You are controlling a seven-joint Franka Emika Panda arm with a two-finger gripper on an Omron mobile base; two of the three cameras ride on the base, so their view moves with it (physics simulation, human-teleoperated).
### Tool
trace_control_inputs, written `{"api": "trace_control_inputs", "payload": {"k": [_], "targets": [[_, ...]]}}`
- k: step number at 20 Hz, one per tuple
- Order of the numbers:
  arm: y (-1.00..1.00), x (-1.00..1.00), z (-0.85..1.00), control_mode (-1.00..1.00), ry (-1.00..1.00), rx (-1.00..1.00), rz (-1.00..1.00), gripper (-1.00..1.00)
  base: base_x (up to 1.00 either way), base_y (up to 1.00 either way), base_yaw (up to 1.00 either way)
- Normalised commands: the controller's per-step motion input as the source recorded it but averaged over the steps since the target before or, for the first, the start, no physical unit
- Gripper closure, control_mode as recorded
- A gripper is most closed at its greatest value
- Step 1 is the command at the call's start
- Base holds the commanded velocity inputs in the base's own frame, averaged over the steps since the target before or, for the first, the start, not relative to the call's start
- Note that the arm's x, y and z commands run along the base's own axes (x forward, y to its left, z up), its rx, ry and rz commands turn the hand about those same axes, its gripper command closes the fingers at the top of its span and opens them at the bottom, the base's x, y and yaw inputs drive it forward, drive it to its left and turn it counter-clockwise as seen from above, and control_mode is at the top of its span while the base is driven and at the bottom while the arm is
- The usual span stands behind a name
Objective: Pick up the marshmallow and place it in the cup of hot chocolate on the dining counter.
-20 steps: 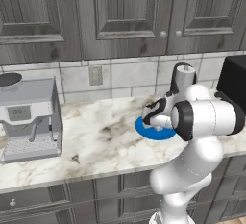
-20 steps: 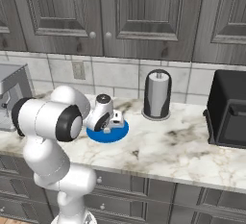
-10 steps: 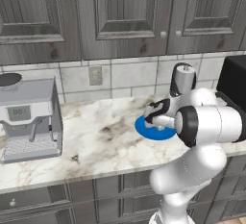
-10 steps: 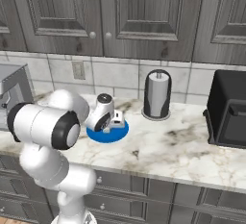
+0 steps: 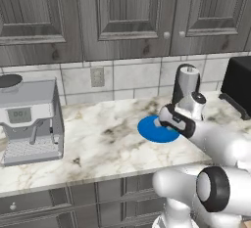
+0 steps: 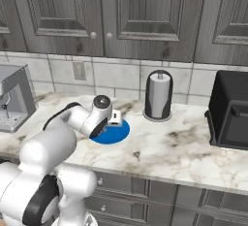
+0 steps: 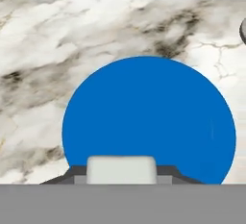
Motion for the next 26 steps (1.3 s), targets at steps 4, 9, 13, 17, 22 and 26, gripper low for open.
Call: {"api": "trace_control_inputs", "payload": {"k": [4,9,13,17,22,26], "targets": [[0.00,-0.34,0.80,-1.00,-0.10,0.15,0.17,1.00,0.00,0.00,0.00],[0.00,-0.37,0.55,-1.00,-0.26,0.11,0.22,1.00,0.00,0.00,0.00],[0.00,-0.28,0.26,-1.00,-0.33,0.11,0.27,1.00,0.00,0.00,0.00],[0.05,-0.08,0.23,-1.00,-0.20,0.22,0.32,1.00,0.00,0.00,0.00],[0.01,0.00,0.33,-1.00,-0.09,0.28,0.45,1.00,0.00,0.00,0.00],[0.00,0.00,0.31,-1.00,-0.10,0.28,0.51,1.00,0.00,0.00,0.00]]}}
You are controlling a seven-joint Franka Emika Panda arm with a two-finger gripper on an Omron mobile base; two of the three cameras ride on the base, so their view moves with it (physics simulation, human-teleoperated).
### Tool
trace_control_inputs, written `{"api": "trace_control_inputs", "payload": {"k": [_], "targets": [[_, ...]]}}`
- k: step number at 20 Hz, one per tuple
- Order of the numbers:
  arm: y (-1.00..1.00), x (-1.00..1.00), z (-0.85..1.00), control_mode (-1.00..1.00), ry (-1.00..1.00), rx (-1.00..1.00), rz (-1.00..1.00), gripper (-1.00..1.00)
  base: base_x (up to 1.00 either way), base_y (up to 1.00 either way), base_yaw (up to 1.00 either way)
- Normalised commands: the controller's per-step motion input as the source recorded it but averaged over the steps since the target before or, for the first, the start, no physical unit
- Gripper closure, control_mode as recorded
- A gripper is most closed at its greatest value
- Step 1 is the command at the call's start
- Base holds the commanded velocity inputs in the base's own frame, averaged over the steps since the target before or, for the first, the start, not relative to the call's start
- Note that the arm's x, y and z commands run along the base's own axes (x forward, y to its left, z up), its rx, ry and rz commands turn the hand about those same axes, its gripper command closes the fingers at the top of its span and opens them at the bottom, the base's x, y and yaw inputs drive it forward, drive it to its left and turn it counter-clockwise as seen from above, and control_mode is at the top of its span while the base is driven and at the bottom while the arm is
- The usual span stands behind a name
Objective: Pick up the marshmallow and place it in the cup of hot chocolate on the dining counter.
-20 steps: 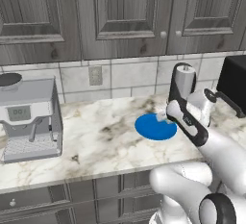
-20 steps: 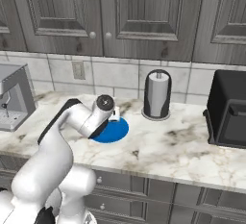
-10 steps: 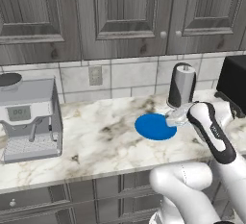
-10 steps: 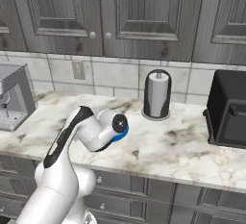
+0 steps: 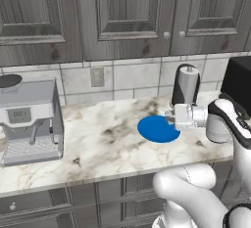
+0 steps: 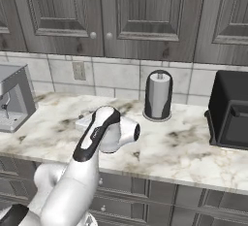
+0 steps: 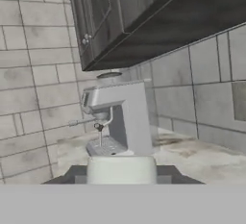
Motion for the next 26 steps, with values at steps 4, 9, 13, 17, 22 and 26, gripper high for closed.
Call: {"api": "trace_control_inputs", "payload": {"k": [4,9,13,17,22,26], "targets": [[-0.10,-0.09,0.34,-1.00,-0.11,0.20,0.45,1.00,0.00,0.00,0.00],[-0.02,-0.38,0.26,-1.00,-0.24,0.02,0.29,1.00,0.00,0.00,0.00],[0.17,-0.49,0.11,-1.00,-0.37,-0.03,0.02,1.00,0.00,0.00,0.00],[0.14,-0.27,0.04,-1.00,-0.15,0.00,-0.01,1.00,0.00,0.00,0.00],[0.07,-0.34,0.00,-1.00,-0.03,0.03,-0.01,1.00,0.00,0.00,0.00],[0.02,-0.22,0.06,-1.00,0.00,0.08,0.00,1.00,0.00,0.00,0.00]]}}
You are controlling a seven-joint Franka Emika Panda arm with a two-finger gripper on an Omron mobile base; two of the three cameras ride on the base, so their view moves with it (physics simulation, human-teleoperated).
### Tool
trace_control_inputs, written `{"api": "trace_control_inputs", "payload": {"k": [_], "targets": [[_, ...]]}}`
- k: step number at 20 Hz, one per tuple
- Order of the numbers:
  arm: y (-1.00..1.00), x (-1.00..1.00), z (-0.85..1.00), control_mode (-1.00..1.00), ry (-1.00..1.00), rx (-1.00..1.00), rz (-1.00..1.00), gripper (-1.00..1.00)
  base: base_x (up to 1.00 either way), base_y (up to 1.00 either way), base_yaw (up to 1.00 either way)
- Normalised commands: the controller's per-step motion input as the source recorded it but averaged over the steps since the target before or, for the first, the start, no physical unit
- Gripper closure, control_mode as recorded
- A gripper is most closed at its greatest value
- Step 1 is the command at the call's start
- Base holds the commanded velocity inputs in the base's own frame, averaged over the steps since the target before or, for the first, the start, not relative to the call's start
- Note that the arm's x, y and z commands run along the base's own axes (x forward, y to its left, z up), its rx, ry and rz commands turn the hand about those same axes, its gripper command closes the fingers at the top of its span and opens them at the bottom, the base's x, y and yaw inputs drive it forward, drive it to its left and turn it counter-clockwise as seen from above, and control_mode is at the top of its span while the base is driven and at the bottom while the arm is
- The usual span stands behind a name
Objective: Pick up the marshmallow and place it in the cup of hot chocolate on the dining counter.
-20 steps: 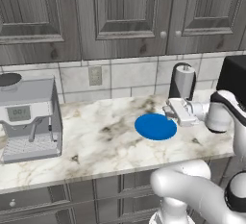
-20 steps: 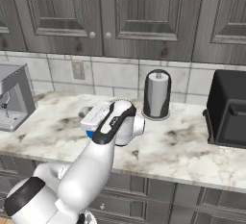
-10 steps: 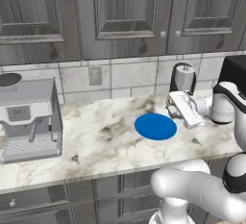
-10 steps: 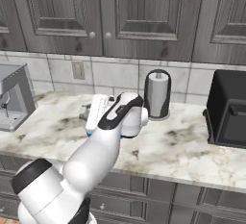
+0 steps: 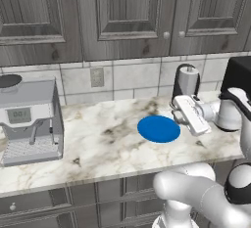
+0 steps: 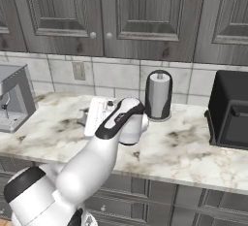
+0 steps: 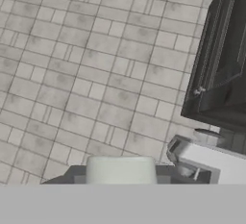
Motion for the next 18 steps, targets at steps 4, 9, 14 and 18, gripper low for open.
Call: {"api": "trace_control_inputs", "payload": {"k": [4,9,14,18], "targets": [[0.00,-0.19,0.02,-1.00,0.00,0.24,0.01,1.00,0.00,0.00,0.00],[0.01,-0.01,0.00,-1.00,0.02,0.18,0.01,1.00,0.00,0.00,0.00],[0.00,-0.01,0.00,1.00,0.00,0.01,0.01,1.00,-0.38,0.00,0.02],[0.00,0.00,0.00,1.00,0.00,0.00,0.00,1.00,-0.74,0.10,0.01]]}}
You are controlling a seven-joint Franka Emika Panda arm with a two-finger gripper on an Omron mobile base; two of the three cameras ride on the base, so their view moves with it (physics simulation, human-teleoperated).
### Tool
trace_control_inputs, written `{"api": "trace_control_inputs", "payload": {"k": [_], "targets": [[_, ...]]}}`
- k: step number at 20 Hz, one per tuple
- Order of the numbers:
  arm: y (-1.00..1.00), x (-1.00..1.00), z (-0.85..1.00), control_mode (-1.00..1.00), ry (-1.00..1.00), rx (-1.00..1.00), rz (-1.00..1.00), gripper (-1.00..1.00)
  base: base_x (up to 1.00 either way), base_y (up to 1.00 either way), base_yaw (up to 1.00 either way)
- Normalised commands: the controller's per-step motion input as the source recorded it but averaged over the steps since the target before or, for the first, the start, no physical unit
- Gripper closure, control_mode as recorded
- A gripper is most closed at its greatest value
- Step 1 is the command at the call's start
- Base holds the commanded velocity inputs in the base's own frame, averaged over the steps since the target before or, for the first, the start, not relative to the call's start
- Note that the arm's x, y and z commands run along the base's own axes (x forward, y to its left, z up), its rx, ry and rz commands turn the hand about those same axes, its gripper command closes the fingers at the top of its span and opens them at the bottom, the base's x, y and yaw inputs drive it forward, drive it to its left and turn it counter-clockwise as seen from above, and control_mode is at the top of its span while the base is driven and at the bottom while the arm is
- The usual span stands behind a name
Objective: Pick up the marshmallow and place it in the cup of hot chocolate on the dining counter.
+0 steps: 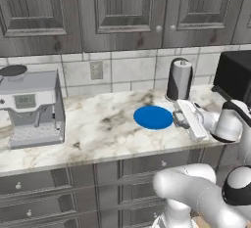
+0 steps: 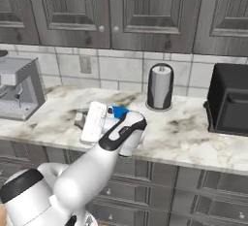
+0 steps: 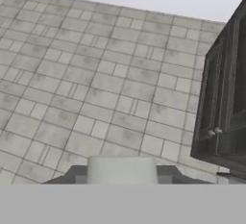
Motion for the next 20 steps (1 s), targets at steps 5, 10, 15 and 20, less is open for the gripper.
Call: {"api": "trace_control_inputs", "payload": {"k": [5,10,15,20], "targets": [[0.00,0.00,0.00,1.00,0.00,0.00,0.00,1.00,-0.97,0.39,0.03],[0.00,0.00,0.00,1.00,0.00,0.00,0.00,1.00,-0.63,0.99,0.46],[0.00,0.00,0.00,1.00,0.00,0.00,0.00,1.00,-0.01,0.28,0.98],[0.00,0.00,0.00,1.00,0.00,0.00,0.00,1.00,0.00,0.00,1.00]]}}
